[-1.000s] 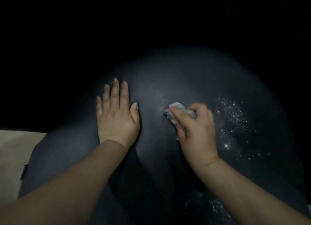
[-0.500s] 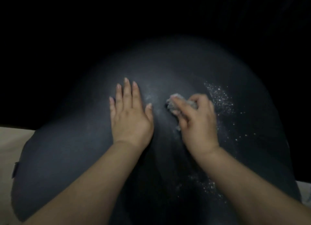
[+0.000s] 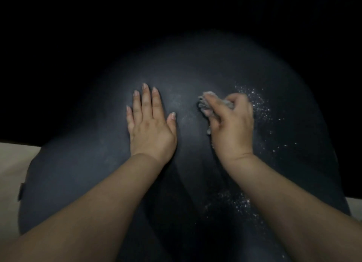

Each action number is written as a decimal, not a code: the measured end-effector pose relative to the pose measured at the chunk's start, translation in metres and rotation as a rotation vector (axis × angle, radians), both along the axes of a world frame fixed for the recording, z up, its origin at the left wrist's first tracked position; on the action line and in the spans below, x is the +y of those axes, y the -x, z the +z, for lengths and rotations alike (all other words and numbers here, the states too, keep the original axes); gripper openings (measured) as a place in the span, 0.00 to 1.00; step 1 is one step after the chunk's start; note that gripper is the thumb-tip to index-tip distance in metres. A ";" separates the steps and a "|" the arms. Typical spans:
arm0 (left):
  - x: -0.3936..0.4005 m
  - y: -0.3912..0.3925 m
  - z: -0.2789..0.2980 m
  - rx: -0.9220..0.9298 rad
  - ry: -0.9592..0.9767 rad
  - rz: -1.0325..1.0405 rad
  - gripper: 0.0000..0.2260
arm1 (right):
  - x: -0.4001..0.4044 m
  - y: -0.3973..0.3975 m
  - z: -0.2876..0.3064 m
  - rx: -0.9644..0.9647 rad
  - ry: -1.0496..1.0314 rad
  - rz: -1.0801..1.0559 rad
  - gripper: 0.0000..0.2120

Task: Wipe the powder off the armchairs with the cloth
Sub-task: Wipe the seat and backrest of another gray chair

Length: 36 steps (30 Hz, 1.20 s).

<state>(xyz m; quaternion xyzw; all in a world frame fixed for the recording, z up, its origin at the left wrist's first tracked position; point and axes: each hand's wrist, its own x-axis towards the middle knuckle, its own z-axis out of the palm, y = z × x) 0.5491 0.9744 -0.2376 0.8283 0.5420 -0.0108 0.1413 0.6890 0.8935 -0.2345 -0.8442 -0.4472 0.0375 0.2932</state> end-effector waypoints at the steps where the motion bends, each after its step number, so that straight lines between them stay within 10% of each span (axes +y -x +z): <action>1: 0.000 0.000 0.001 -0.005 0.001 0.000 0.29 | -0.009 0.002 0.001 0.016 -0.006 -0.057 0.22; 8: 0.001 0.001 0.003 -0.012 0.027 0.004 0.29 | -0.034 0.043 0.001 -0.015 0.028 0.343 0.16; 14: 0.001 -0.001 0.005 -0.008 0.016 0.003 0.29 | -0.025 -0.021 0.001 -0.026 0.010 -0.118 0.17; 20: 0.004 -0.002 0.015 0.003 0.053 -0.001 0.29 | -0.045 0.001 0.008 -0.014 0.039 0.252 0.17; 29: 0.009 -0.041 0.036 -0.085 0.135 -0.155 0.30 | -0.027 -0.038 0.003 0.006 -0.021 -0.176 0.20; 36: 0.011 -0.057 0.029 0.048 0.258 -0.319 0.30 | -0.001 -0.041 0.003 0.071 0.014 0.045 0.13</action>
